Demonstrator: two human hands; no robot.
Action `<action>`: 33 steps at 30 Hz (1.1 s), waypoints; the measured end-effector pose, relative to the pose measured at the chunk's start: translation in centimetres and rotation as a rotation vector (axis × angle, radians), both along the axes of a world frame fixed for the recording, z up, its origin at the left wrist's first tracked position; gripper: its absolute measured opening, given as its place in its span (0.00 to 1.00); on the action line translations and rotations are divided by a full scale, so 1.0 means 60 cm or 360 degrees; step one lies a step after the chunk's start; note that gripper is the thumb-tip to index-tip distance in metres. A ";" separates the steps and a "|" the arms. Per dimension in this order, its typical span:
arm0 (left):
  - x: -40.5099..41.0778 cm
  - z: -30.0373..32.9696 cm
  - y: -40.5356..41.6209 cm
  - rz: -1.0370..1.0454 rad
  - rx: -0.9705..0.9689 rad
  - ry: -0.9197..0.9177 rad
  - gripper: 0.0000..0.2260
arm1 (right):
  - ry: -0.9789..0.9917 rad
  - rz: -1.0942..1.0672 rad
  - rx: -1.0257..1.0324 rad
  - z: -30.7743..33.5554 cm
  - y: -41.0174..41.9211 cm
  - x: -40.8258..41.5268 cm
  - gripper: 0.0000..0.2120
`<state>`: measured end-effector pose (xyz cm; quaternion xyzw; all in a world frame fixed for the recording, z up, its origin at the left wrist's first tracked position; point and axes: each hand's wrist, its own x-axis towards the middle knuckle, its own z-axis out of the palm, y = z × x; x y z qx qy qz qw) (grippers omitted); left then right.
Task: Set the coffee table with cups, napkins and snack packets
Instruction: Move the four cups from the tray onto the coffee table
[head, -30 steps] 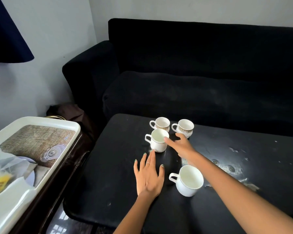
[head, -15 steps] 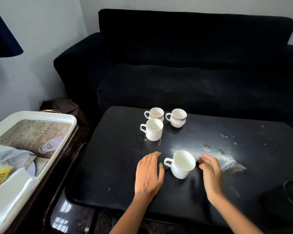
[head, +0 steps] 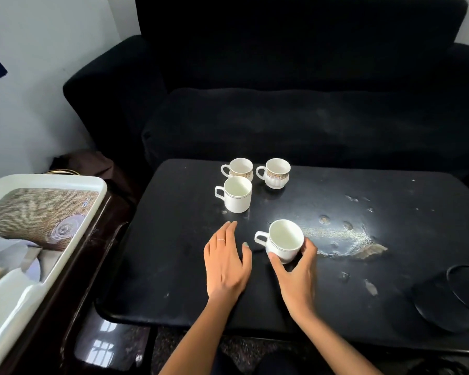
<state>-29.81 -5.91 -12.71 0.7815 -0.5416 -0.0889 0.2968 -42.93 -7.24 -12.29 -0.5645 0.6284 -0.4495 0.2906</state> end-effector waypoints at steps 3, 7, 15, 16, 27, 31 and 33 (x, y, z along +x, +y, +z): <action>0.000 -0.002 -0.001 -0.0044 0.0034 -0.0082 0.25 | 0.0012 -0.0001 -0.0003 0.004 -0.023 0.007 0.32; 0.000 -0.005 -0.003 -0.0055 0.0077 -0.0130 0.26 | 0.0044 -0.0021 -0.0035 0.008 -0.057 0.019 0.31; -0.001 -0.005 -0.003 -0.0035 0.0078 -0.0107 0.27 | 0.0112 -0.0039 -0.0064 0.007 -0.117 0.037 0.31; -0.002 -0.004 -0.003 -0.0035 0.0079 -0.0104 0.27 | 0.0113 -0.0041 -0.0065 0.007 -0.123 0.039 0.30; -0.003 -0.004 -0.004 -0.0018 0.0076 -0.0089 0.26 | 0.0105 -0.0066 -0.0052 0.002 -0.162 0.052 0.29; -0.003 -0.005 -0.005 -0.0017 0.0082 -0.0085 0.26 | 0.0120 -0.0087 -0.0074 -0.001 -0.167 0.052 0.29; -0.004 -0.004 -0.005 -0.0017 0.0085 -0.0077 0.26 | 0.0126 -0.0091 -0.0076 -0.004 -0.167 0.052 0.29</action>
